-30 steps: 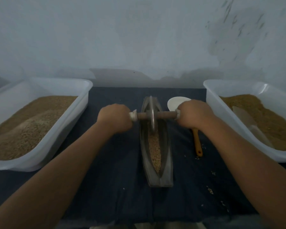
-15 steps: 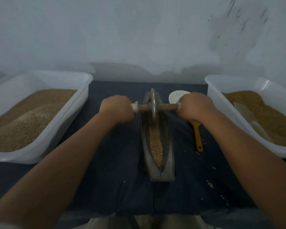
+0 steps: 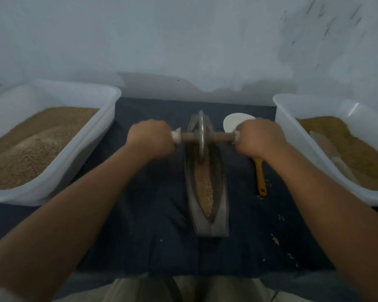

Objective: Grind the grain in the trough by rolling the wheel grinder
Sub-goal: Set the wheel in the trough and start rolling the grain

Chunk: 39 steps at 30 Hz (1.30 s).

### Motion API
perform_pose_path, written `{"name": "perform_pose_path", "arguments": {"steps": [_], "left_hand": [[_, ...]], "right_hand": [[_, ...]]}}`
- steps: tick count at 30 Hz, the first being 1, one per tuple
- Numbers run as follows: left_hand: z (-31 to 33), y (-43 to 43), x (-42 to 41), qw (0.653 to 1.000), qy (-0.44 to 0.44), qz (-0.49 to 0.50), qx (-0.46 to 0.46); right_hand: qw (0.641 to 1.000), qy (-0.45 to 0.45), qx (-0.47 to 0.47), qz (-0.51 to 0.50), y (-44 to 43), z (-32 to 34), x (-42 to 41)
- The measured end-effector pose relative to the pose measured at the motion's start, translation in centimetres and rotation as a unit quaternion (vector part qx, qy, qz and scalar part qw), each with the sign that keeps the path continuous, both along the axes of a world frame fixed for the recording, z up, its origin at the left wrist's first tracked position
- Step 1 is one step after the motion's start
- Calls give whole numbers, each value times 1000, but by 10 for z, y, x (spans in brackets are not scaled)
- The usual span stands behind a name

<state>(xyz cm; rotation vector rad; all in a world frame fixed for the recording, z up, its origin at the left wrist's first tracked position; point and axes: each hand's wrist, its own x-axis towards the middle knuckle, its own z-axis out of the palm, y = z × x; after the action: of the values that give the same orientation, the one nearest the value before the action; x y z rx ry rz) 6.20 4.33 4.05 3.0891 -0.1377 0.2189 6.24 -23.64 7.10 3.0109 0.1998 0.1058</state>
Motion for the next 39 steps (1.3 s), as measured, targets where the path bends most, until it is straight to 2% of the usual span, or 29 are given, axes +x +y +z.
{"name": "perform_pose_path", "arguments": {"steps": [2,5,8,10,12,15,18,20,22,25,27,28,32,34,36,39], "left_hand": [[7,-4,3,1000,-1,-4,12],[6,1,-29,998,-10,-50,47],[-3,15,-77,985,-63,-133,86],[-4,18,-86,978,-97,-159,91],[-3,14,-72,984,-74,-138,89],[4,1,-26,995,-41,-67,68],[14,-6,5,999,-23,-23,42],[15,-6,-2,999,-5,-21,34],[7,2,-26,998,16,-45,35],[-13,20,-80,993,-38,-100,55],[-18,25,-91,988,-89,-111,61],[-20,25,-86,989,-87,-102,58],[-9,4,-23,998,-33,-30,40],[1,-2,4,999,-19,-12,29],[5,-5,5,1000,-3,-12,21],[-4,7,-39,999,-1,-32,19]], "right_hand": [[1000,-2,-9,-3,2,0,6],[993,116,13,20,-9,-1,-17],[966,239,65,73,-28,0,-68],[956,262,94,88,-36,-3,-84],[971,211,84,79,-36,-13,-73],[998,53,19,29,-19,-21,-27],[1000,-23,9,3,-6,-14,9],[1000,8,-1,13,-6,-8,12],[995,89,9,37,-12,-2,-8],[979,183,44,79,-26,3,-66],[981,168,41,91,-30,0,-82],[985,148,37,86,-29,-3,-77],[999,34,-1,28,-9,-6,-24],[1000,4,-2,6,-3,-5,-2],[1000,7,-3,10,-2,-3,2],[995,78,16,54,-11,5,-30]]}}
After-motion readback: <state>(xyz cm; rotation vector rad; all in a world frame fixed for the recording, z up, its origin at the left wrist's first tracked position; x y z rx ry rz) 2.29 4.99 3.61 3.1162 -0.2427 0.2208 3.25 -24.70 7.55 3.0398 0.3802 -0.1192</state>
